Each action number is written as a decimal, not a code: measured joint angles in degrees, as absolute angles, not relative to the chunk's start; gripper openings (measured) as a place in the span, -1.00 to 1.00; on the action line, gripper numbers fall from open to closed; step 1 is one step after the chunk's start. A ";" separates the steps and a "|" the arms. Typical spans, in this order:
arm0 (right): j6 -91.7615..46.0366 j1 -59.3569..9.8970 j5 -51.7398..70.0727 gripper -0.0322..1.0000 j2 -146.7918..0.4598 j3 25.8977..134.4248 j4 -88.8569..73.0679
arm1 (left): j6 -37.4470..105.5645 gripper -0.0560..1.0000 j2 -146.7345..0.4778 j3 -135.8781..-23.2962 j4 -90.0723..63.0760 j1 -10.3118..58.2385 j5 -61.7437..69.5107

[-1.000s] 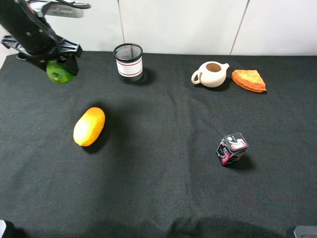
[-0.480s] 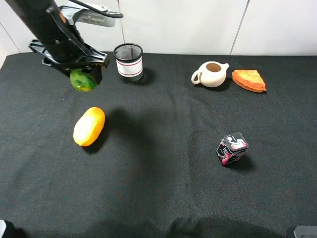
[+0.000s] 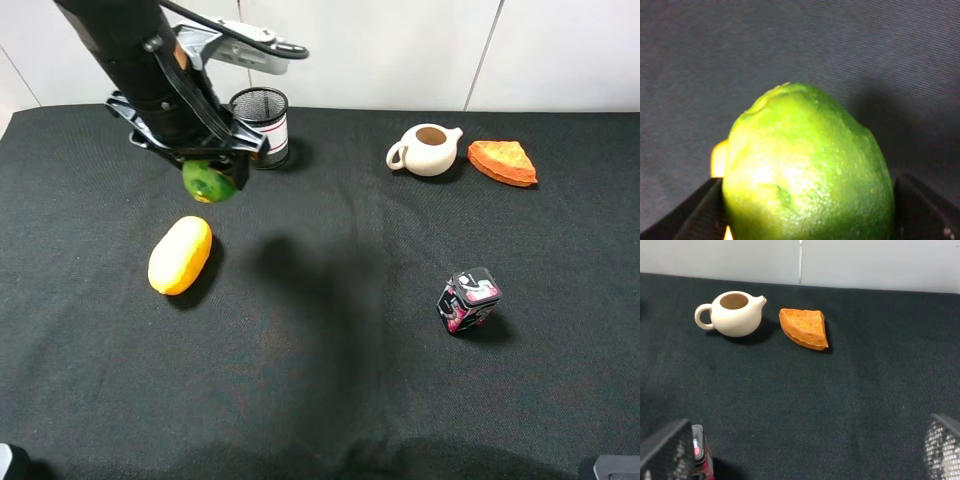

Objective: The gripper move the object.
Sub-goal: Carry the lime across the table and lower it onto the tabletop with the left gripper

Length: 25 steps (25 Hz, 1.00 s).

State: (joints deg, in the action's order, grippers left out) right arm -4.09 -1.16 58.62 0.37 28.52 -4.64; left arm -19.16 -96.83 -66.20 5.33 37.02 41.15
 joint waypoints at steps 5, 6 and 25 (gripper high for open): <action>-4.09 -1.16 58.62 0.41 0.37 28.52 -4.64 | -20.84 0.47 -96.83 -66.20 5.44 41.58 40.52; -4.09 -1.16 58.62 0.41 0.37 28.52 -4.64 | -21.11 0.47 -96.83 -66.20 5.44 42.54 40.41; -4.09 -1.16 58.62 0.41 0.37 28.52 -4.64 | -24.12 0.47 -96.83 -66.20 4.70 55.18 34.96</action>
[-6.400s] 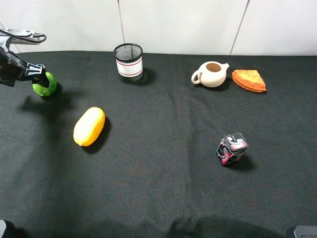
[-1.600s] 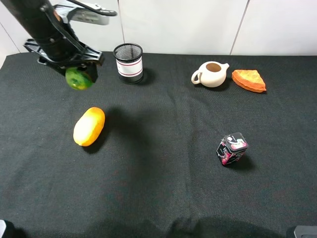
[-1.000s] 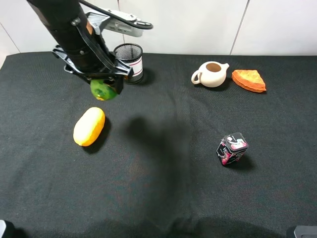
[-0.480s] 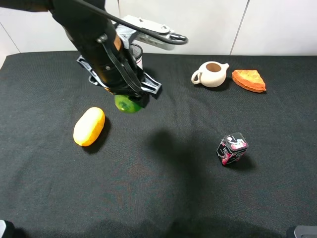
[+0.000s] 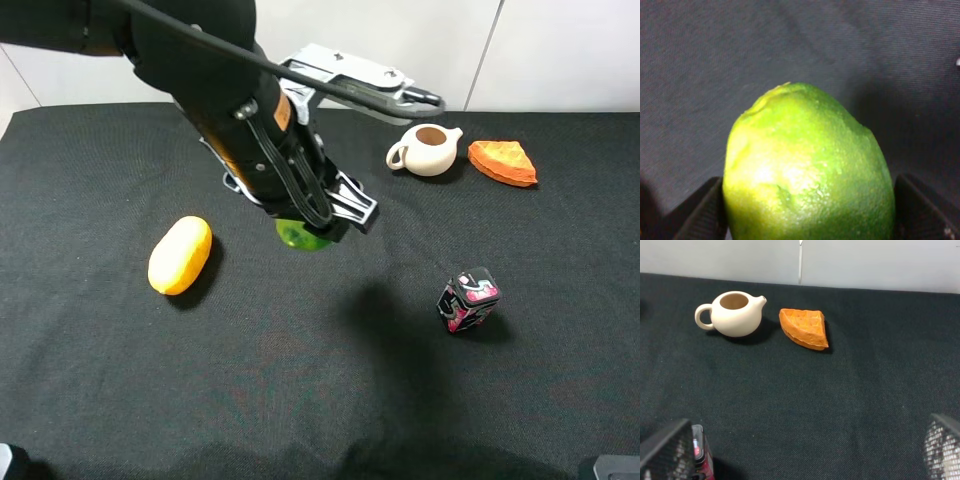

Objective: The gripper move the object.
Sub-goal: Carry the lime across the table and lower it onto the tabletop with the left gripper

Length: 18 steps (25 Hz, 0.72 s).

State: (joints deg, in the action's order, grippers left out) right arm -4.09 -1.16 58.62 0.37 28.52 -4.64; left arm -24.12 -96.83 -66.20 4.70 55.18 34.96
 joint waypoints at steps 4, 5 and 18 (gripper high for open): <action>-4.09 -1.16 58.62 0.41 0.37 28.52 -4.64 | -24.12 0.47 -98.14 -66.33 4.90 56.84 33.36; -4.09 -1.16 58.62 0.41 0.37 28.52 -4.64 | -24.12 0.47 -99.03 -66.38 4.96 57.37 32.89; -4.09 -1.16 58.62 0.41 0.37 28.52 -4.64 | -21.14 0.47 -110.96 -73.09 5.02 61.20 27.99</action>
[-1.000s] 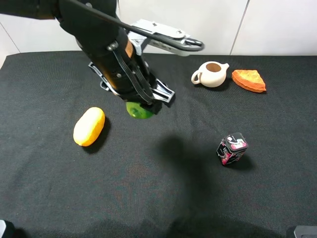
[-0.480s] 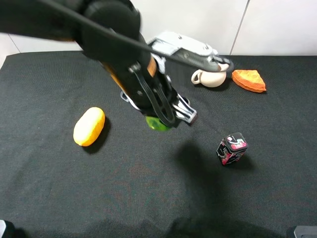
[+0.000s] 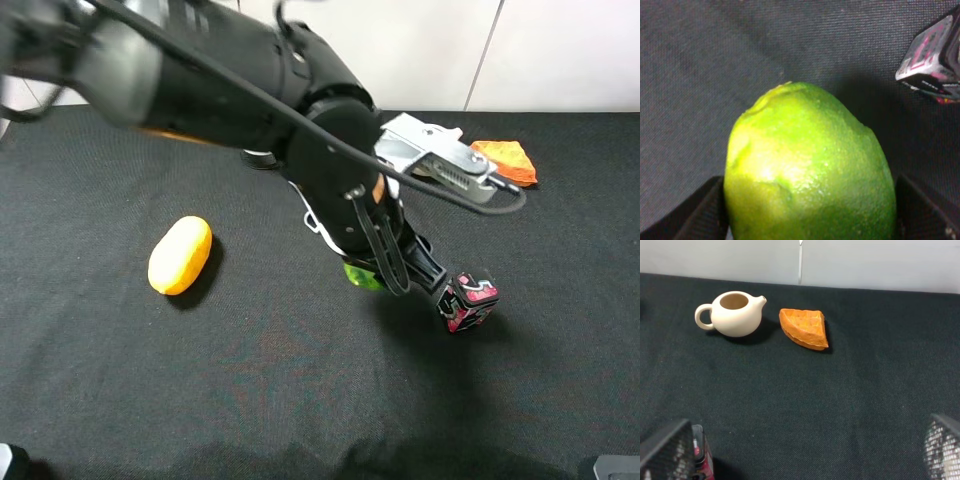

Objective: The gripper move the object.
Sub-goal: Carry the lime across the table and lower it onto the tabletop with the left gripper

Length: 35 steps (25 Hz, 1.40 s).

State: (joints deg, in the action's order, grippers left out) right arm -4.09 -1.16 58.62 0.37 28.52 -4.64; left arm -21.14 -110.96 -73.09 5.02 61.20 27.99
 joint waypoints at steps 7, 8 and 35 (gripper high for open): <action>-4.09 -1.16 58.62 0.41 0.37 28.52 -4.64 | -20.23 0.47 -113.74 -73.52 5.87 61.45 24.62; -4.09 -1.16 58.62 0.41 0.37 28.52 -4.64 | -20.19 0.47 -114.14 -73.59 5.99 61.45 24.42; -4.09 -1.16 58.62 0.41 0.37 28.52 -4.64 | -20.02 0.49 -116.43 -73.59 6.49 61.83 23.28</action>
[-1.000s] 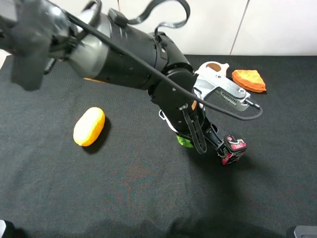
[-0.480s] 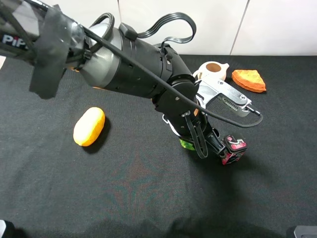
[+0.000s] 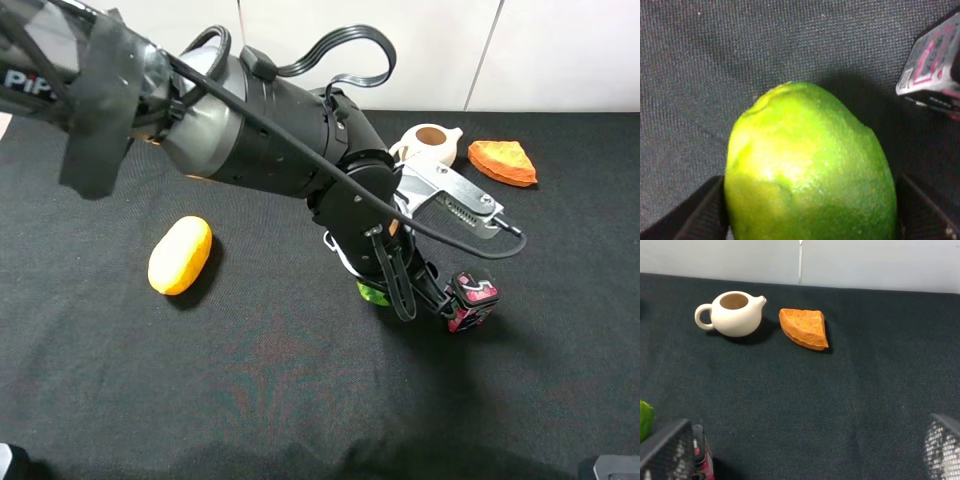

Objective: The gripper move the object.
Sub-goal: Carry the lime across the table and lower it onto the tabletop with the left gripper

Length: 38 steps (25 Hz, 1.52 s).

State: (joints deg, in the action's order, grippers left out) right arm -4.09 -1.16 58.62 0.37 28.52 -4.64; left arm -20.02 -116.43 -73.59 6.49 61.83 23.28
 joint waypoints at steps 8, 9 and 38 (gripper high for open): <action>-4.09 -1.16 58.62 0.41 0.37 28.52 -4.64 | -20.02 0.81 -116.43 -73.59 6.49 61.83 23.61; -4.09 -1.16 58.62 0.41 0.37 28.52 -4.64 | -20.02 0.85 -116.43 -73.59 6.49 61.83 23.61; -4.09 -1.16 58.62 0.41 0.37 28.52 -4.64 | -20.55 0.92 -108.28 -74.90 6.26 61.83 37.39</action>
